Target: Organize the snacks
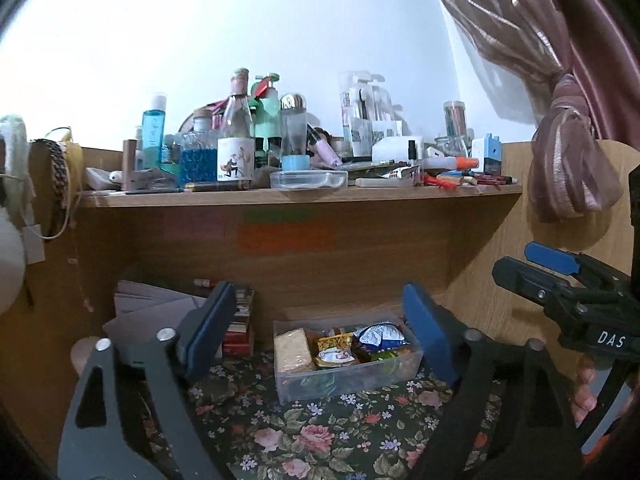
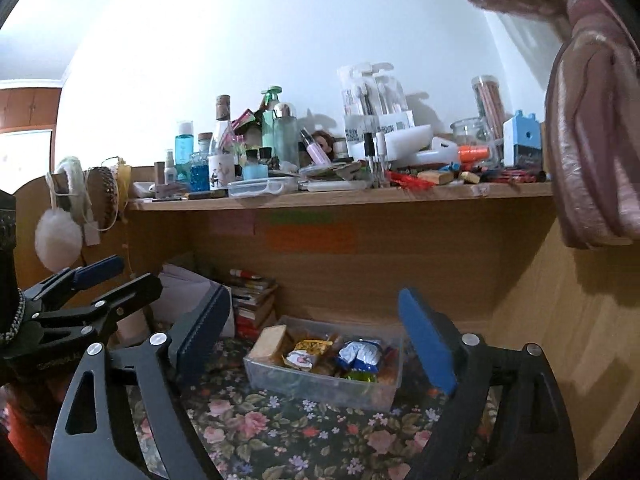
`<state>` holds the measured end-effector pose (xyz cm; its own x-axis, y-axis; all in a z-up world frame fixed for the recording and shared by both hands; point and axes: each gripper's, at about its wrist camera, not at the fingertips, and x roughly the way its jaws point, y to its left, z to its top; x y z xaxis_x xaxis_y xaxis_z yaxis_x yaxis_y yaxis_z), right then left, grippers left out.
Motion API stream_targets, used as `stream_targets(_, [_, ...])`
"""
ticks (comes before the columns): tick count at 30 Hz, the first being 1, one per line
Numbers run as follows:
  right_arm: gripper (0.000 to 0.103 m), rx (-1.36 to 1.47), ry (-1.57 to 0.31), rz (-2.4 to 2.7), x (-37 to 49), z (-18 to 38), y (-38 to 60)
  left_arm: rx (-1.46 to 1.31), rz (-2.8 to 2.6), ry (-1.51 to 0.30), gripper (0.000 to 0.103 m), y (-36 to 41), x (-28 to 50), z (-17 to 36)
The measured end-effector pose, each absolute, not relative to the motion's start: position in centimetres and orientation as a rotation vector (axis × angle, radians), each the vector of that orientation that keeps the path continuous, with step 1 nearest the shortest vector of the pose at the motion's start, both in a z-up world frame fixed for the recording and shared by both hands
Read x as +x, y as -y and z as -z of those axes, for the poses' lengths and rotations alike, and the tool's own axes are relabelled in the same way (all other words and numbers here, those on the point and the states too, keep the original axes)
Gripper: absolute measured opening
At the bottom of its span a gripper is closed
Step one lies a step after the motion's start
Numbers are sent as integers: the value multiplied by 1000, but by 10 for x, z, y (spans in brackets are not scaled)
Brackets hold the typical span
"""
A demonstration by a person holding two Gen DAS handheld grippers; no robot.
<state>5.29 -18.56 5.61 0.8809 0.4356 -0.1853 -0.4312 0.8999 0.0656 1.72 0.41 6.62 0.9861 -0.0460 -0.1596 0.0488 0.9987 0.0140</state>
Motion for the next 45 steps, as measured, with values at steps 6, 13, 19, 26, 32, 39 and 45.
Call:
stream_targets(6, [103,22,-186,-426,36,-53,186,21,42,-154,99,-4,3,-63])
stream_targets(13, [103,2,-186,-406,31,-49,185,18,47,-160,102,-4,-1,-59])
stream_targets(19, [103,-5,-194,-394,33,-46,185,23,51,-166,103,-2,1,-57])
stream_targets(26, [103,-15,-195,-379,33,-44,185,20,56,-175,103,-1,4,-55])
stream_targets(32, [103,-10,-201,-369,35,-42,185,16,57,-183,103,-1,8,-53])
stream_targets(39, [103,-7,-207,-358,37,-41,184,15,58,-187,103,-1,10,-52])
stream_targets(45, [103,-6,-207,-361,38,-41,185,16,60,-189,103,-1,11,-52])
